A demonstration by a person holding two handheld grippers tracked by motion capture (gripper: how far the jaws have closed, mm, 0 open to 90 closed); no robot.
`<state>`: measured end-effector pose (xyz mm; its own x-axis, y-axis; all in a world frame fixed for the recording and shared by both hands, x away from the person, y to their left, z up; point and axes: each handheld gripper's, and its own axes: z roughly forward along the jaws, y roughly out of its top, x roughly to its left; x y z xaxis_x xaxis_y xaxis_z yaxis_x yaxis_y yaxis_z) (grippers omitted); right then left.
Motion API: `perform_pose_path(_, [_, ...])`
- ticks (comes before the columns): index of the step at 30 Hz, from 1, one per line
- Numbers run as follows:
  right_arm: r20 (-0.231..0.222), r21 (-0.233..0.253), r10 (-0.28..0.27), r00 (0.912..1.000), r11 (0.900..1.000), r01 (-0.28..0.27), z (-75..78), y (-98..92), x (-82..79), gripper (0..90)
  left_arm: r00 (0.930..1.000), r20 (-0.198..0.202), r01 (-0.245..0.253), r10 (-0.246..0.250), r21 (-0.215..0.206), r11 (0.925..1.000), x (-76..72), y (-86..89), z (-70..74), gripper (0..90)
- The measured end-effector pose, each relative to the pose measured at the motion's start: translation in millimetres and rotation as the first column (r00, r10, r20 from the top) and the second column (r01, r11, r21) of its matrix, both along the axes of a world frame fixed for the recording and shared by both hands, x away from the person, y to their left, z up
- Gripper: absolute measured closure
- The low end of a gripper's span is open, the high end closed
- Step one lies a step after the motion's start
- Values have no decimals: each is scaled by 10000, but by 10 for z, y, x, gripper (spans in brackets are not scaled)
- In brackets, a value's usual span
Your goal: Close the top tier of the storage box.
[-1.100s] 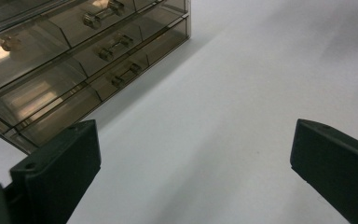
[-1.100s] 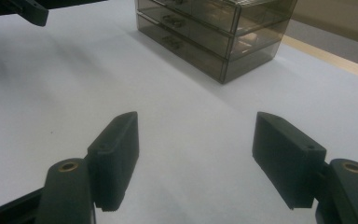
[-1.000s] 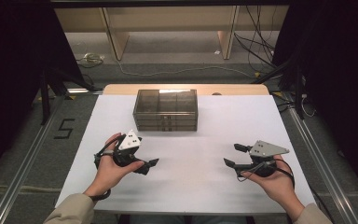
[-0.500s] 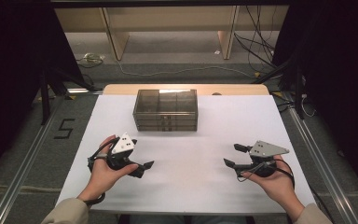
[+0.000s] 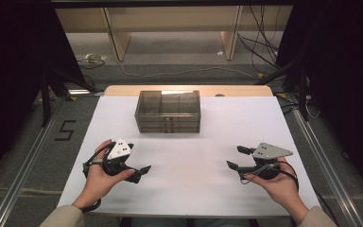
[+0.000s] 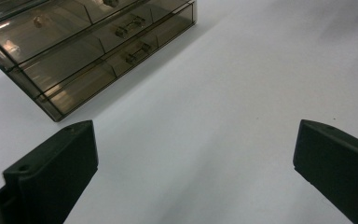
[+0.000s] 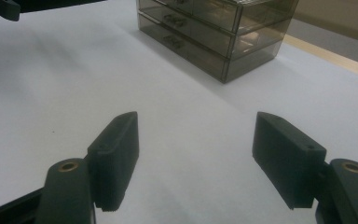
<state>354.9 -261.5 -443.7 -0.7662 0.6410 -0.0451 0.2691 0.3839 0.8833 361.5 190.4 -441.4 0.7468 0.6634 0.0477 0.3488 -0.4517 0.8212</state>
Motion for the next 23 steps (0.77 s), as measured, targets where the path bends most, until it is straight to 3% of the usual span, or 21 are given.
perform_pose_path(13, [-22, 29, 12, 10000, 10000, -11, -4, -1, 2, 325, 9998, -95, -196, 196, -18, 9998, -31, 109, -30, 0])
perform_pose_path(23, [-66, 105, -17, 10000, 9999, 18, -9, -5, 8, 325, 9997, -216, 124, -125, -21, 9999, -25, 36, -40, 1])
